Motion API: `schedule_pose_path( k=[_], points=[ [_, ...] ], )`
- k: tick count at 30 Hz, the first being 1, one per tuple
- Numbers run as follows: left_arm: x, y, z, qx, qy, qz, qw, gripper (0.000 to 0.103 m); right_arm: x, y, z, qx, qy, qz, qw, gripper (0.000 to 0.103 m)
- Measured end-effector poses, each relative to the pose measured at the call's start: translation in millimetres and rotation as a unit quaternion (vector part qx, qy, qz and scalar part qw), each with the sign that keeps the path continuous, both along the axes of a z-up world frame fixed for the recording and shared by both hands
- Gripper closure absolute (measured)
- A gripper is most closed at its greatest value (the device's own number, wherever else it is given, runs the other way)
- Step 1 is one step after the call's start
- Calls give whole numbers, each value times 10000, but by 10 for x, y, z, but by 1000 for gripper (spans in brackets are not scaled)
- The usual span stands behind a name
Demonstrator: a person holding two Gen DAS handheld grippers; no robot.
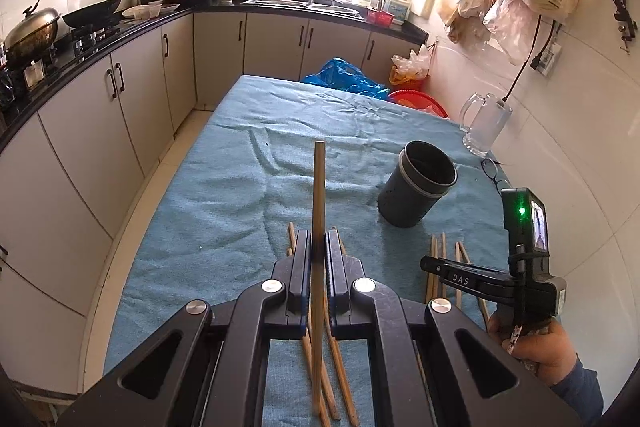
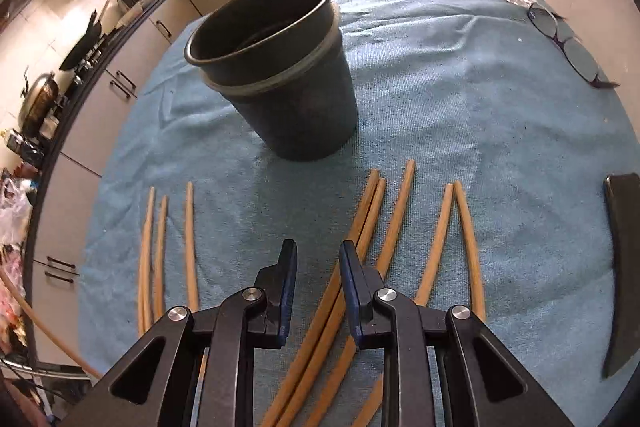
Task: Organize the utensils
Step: 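Lift the chopstick upright with the left tool, then carry the chopstick to the grey holder cup and drop it in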
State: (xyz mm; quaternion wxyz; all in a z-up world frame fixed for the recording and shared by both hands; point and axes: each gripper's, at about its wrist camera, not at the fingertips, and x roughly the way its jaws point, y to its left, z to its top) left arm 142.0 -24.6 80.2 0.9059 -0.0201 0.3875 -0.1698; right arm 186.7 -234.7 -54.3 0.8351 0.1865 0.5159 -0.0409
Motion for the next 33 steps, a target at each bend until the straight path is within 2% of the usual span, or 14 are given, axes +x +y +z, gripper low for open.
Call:
schedule_pose_path(
  k=[9,11,13,15,19,24,33],
  points=[
    [28,-23,-12,4,23,-5,10000,97,47,-59,-119,131,214,-77,9997,79],
    [47,-38,-23,8,39,-16,10000,97,63,-30,-113,10,213,-51,9998,79],
    [68,-40,-26,1,60,-16,10000,97,73,8,-117,-139,200,8,9997,91],
    [74,-37,-23,2,63,-21,10000,97,74,3,-125,-70,160,-3,9998,94],
    [73,-51,-7,0,37,-20,10000,97,-25,-18,-3,241,-208,-13,9995,95],
    [20,-85,92,-76,-78,-75,9999,97,-276,0,348,589,-995,42,9933,96],
    [-43,-186,212,-50,-199,-160,9997,97,-770,28,849,367,-2126,35,9764,96]
  ],
)
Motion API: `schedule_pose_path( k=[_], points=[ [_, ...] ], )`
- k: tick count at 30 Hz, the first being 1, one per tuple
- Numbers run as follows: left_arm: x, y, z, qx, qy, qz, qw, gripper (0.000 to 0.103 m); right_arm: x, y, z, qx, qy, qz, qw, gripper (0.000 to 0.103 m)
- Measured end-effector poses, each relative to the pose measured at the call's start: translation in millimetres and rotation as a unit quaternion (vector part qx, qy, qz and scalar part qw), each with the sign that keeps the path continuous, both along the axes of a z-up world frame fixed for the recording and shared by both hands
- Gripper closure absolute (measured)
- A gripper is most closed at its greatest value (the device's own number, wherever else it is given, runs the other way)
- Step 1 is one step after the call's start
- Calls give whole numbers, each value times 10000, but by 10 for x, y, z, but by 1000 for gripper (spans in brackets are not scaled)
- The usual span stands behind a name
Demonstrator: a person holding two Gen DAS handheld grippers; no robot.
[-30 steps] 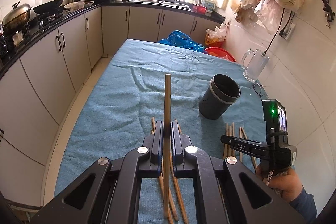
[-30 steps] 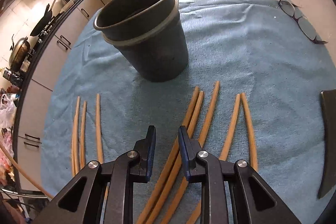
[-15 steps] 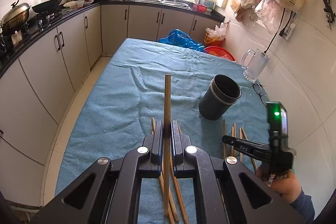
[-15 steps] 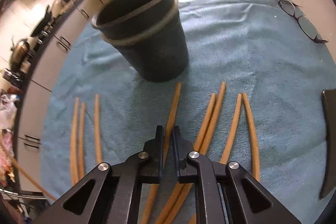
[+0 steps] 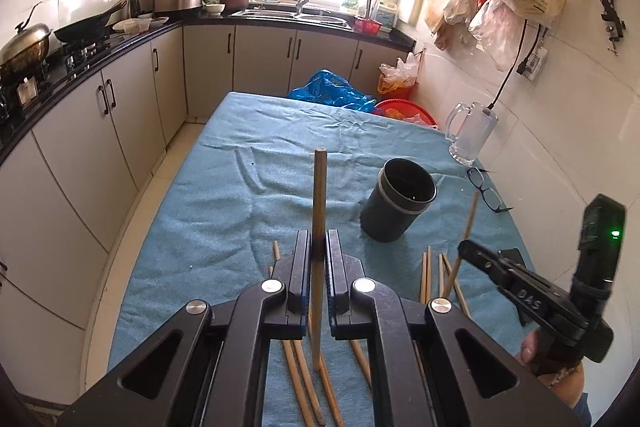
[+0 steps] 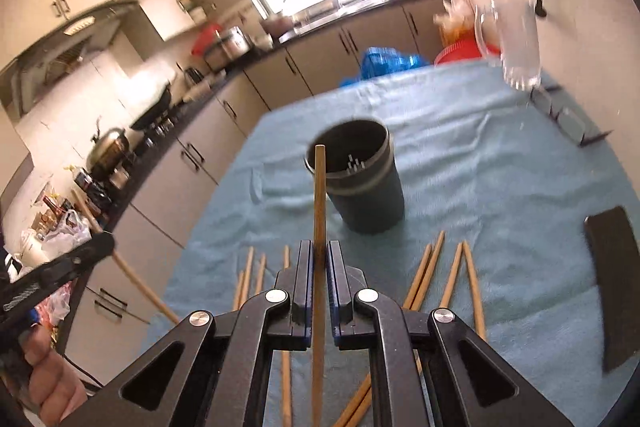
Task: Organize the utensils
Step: 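Carry the chopstick to the grey holder cup and drop it in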
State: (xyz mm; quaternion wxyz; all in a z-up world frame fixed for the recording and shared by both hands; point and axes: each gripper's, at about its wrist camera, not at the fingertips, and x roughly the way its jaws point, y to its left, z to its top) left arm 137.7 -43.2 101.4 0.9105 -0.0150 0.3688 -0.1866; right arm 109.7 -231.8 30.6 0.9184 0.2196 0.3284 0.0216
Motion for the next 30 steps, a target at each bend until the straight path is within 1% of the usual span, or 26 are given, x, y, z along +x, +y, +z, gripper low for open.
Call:
schedule_pose_path(
  k=[4,20,30],
  points=[
    [-12,-21,37,7,-21,-9,10000,97,-95,-14,107,24,-228,-53,9997,96],
    [-16,-92,111,25,-51,-49,10000,97,-225,-106,221,96,-488,-220,9985,96],
    [97,-202,267,-18,-110,-132,9999,97,-237,-217,422,188,-701,-303,9969,96]
  ],
)
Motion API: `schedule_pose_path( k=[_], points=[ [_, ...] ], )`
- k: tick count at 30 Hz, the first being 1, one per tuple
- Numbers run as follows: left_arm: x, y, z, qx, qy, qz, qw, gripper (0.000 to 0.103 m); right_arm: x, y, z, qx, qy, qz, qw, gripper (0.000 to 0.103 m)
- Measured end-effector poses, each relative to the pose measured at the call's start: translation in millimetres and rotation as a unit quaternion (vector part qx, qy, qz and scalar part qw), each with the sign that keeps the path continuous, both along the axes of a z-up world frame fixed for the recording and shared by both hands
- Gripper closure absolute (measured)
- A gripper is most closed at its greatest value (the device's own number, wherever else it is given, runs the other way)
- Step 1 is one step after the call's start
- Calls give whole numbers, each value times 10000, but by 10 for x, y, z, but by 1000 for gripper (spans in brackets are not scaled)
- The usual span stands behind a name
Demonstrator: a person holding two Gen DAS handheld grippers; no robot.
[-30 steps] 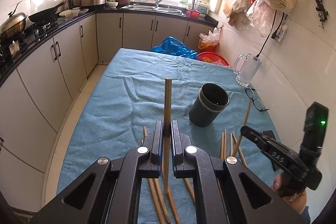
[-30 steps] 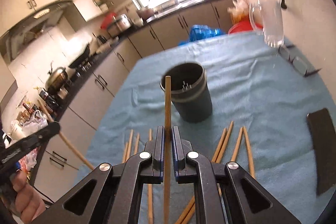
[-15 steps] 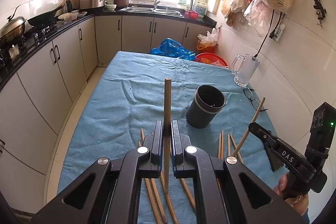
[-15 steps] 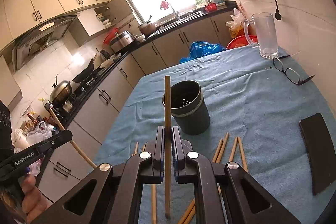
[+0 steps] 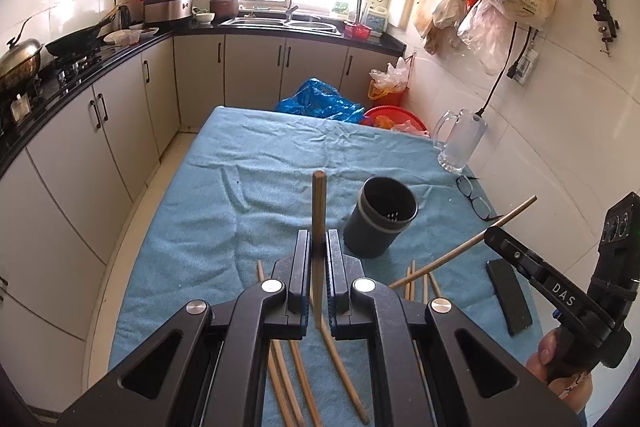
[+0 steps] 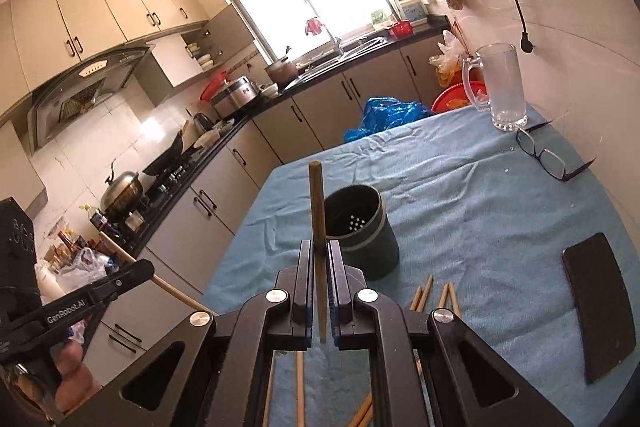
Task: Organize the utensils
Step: 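Carry the chopstick to the grey holder cup and drop it in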
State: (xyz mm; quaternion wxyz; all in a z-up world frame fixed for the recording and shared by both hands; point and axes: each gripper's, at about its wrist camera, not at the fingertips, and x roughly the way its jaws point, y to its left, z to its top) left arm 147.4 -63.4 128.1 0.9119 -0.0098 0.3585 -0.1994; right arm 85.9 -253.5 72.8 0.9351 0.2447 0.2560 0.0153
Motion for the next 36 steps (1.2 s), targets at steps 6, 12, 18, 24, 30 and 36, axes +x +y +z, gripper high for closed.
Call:
schedule_pose_path(
  k=[6,12,18,24,30,36],
  points=[
    [137,-130,194,-69,-78,-111,9999,97,38,-144,212,98,-177,-86,9998,96],
    [290,-296,397,-158,-159,-242,9995,97,150,-292,475,204,-326,-114,9992,96],
    [475,-460,630,-292,-291,-334,9986,97,277,-462,741,199,-504,-274,9982,96],
    [676,-619,821,-434,-406,-403,9974,97,469,-592,894,142,-619,-440,9970,96],
    [946,-828,727,-494,-174,-504,9974,97,719,-694,802,155,-479,-549,9972,96],
    [1155,-935,392,-358,167,-525,9978,97,942,-750,525,220,-131,-503,9984,96]
  ],
)
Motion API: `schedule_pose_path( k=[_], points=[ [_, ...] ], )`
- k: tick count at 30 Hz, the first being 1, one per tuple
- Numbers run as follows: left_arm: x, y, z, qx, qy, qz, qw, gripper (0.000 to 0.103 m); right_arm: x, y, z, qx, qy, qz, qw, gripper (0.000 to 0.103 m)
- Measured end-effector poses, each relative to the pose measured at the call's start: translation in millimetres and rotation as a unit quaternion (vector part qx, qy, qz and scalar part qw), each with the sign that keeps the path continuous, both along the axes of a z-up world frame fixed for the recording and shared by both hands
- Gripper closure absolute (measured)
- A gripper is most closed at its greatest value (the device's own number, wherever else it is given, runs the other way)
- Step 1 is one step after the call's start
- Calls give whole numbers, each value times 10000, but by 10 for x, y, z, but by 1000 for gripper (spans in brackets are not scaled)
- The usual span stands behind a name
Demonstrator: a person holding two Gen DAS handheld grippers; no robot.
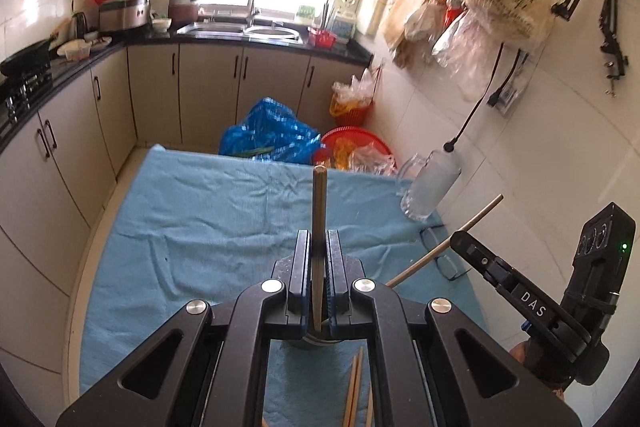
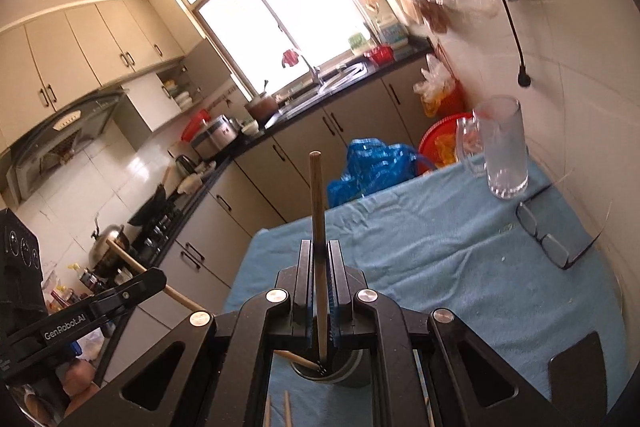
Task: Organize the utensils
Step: 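Carry the chopstick to the grey holder cup and drop it in, then return the open left tool to the remaining chopsticks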
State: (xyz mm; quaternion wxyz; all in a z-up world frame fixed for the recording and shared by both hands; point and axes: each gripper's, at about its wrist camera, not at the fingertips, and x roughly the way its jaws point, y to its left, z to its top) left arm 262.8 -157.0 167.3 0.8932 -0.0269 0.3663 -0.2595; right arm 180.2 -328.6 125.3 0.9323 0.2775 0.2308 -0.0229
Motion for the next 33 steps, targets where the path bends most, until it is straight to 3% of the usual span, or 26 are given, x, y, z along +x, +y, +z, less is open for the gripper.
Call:
schedule_pose_path(
  k=[11,15,21,28,31,33],
  points=[
    [269,-58,-454,196,421,102,9989,97,289,49,-406,89,462,156,9988,96],
    [293,-26,-466,152,403,128,9990,95,300,27,-423,104,477,134,9987,94],
    [223,56,-391,108,291,169,9994,76,193,-8,-349,61,429,64,9990,94],
    [26,186,-269,52,151,193,9997,73,-95,-53,-305,37,351,-24,9994,94],
    [-104,328,-247,0,100,256,9996,71,-266,-40,-337,-13,392,-15,9992,90],
    [-199,445,-267,-23,97,310,9995,70,-372,-32,-393,-36,459,-24,9989,78]
  ],
)
